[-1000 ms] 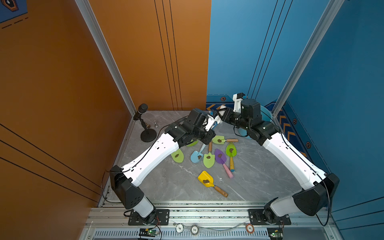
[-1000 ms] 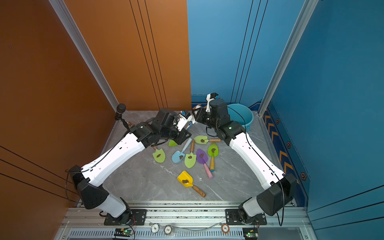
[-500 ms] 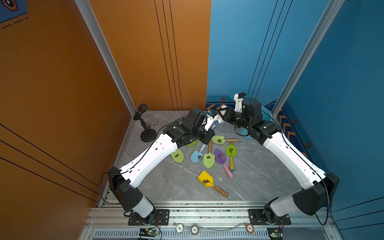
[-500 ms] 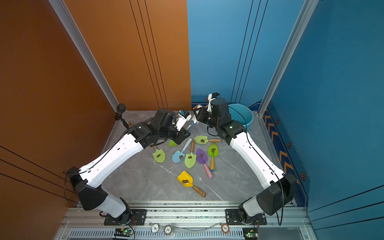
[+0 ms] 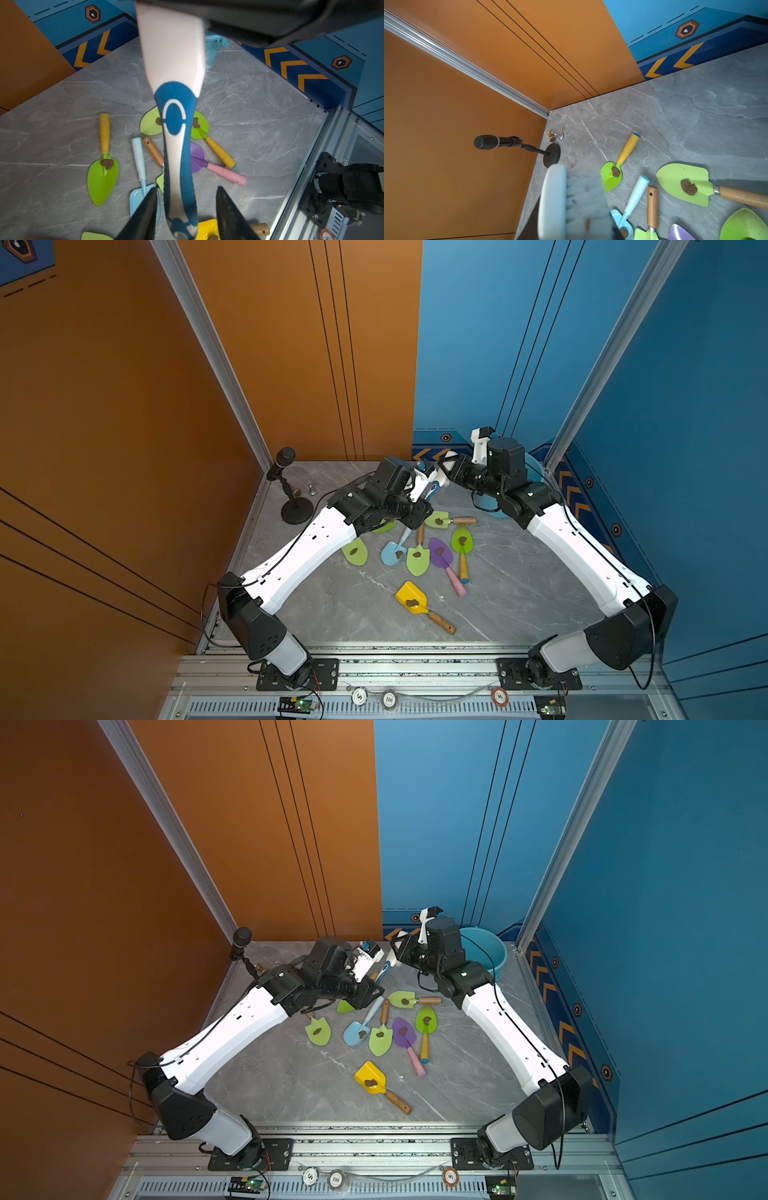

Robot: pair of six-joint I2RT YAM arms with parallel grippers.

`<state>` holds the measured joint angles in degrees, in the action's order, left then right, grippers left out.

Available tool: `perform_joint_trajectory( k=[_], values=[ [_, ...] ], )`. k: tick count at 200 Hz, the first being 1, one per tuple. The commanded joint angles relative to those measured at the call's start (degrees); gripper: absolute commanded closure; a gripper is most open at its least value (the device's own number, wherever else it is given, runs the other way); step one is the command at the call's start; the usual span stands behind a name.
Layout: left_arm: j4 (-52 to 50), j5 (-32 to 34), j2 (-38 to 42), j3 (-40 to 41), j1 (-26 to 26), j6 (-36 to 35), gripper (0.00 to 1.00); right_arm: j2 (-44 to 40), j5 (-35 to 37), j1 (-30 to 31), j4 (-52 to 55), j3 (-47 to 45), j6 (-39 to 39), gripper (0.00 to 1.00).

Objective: Brush the soil off the hand trowel and place it into the bucket
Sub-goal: Pick up the brush from the center of the board.

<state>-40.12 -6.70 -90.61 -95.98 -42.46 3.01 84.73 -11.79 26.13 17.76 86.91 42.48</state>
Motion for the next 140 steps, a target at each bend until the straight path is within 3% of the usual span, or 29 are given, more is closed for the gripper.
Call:
perform_joint_trajectory(
  k=[1, 92, 140],
  values=[
    [-0.25, -1.55, -1.34, -1.22, -0.59, 0.02, 0.53, -1.67, -1.54, -0.46, -2.55, -0.11, 1.34, 0.83],
    [0.48, -2.99, -1.41, -1.49, -0.56, 0.37, 0.63, -1.59, -3.21, -1.61, -2.24, -0.54, 1.63, 0.83],
    [1.70, -2.42, -1.65, -1.00, -1.03, 0.43, 0.87, -0.62, -5.51, -1.96, -1.19, 0.87, 1.72, 0.83]
  ],
)
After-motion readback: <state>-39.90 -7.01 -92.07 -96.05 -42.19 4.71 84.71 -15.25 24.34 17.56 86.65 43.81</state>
